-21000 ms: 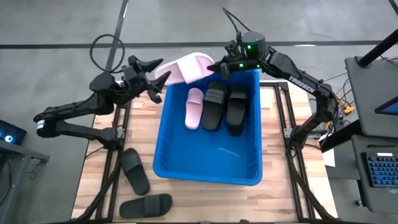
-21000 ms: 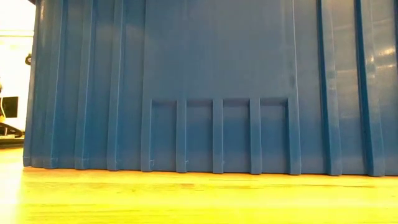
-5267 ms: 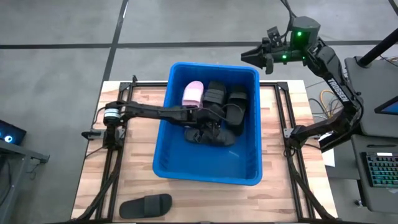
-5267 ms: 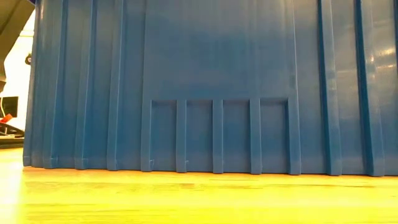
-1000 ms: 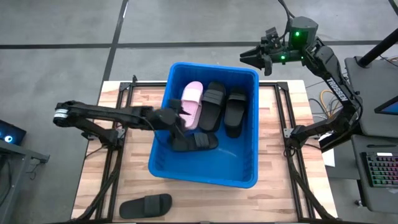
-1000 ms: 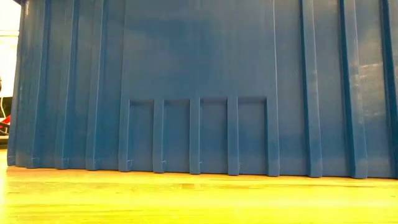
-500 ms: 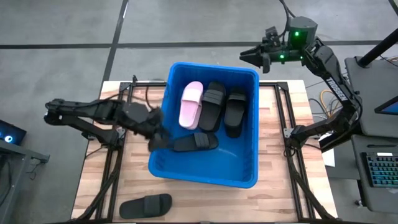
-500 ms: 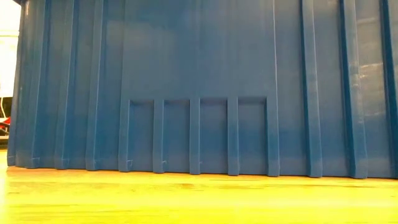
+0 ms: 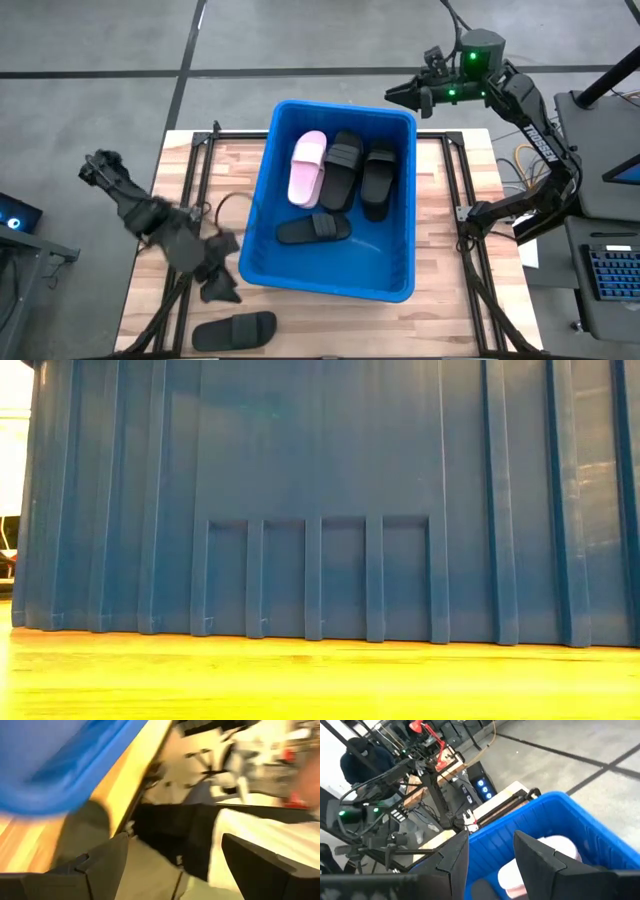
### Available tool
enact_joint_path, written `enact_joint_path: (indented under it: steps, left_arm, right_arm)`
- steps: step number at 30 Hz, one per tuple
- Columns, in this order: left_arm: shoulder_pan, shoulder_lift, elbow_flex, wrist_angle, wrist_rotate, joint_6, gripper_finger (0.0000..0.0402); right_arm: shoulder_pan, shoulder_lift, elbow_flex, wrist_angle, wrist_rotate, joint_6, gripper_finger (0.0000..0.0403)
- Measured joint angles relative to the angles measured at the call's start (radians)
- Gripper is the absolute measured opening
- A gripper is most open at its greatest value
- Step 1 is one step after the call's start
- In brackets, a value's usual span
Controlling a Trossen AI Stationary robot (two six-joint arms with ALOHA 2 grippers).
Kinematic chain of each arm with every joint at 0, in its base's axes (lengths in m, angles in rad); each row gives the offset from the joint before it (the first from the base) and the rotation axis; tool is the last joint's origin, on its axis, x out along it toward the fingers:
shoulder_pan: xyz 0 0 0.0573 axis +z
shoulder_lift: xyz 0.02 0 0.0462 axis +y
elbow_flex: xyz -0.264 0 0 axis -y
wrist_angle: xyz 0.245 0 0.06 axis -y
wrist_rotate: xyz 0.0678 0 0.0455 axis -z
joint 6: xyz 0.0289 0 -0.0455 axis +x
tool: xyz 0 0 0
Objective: Pick and place slides into bin
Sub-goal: Put the black slide into the blue bin
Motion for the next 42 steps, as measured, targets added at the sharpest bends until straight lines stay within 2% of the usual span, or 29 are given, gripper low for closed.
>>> enact_joint_path:
  steps: [5, 10, 13, 16, 22, 33, 42]
  left_arm:
    - [-0.190, 0.068, -0.001, -0.146, -0.093, -0.262, 0.0306]
    - [-0.329, 0.172, -0.002, -0.228, -0.101, -0.596, 0.0306]
    - [-0.375, 0.239, -0.002, -0.220, -0.107, -0.711, 0.0306]
    - [-0.400, 0.301, -0.002, -0.222, -0.148, -0.763, 0.0306]
    - [-0.404, 0.406, -0.002, -0.221, -0.288, -0.880, 0.0306]
    - [-0.436, 0.549, -0.015, -0.093, -0.287, -0.969, 0.0306]
    - [-0.436, 0.611, -0.166, 0.228, -0.300, -0.971, 0.0306]
  right_arm:
    - [0.000, 0.000, -0.006, -0.025, 0.000, 0.014, 0.0146]
    - [0.000, 0.000, -0.008, -0.025, 0.000, 0.015, 0.0146]
    - [0.000, 0.000, -0.008, -0.025, 0.000, 0.011, 0.0146]
    - [0.000, 0.000, -0.008, -0.025, 0.005, 0.008, 0.0146]
    - [0.000, 0.000, -0.014, -0.025, 0.086, 0.008, 0.0146]
    - [0.000, 0.000, -0.057, -0.026, 0.104, 0.008, 0.0146]
    - [0.000, 0.000, -0.068, -0.030, 0.104, 0.008, 0.0146]
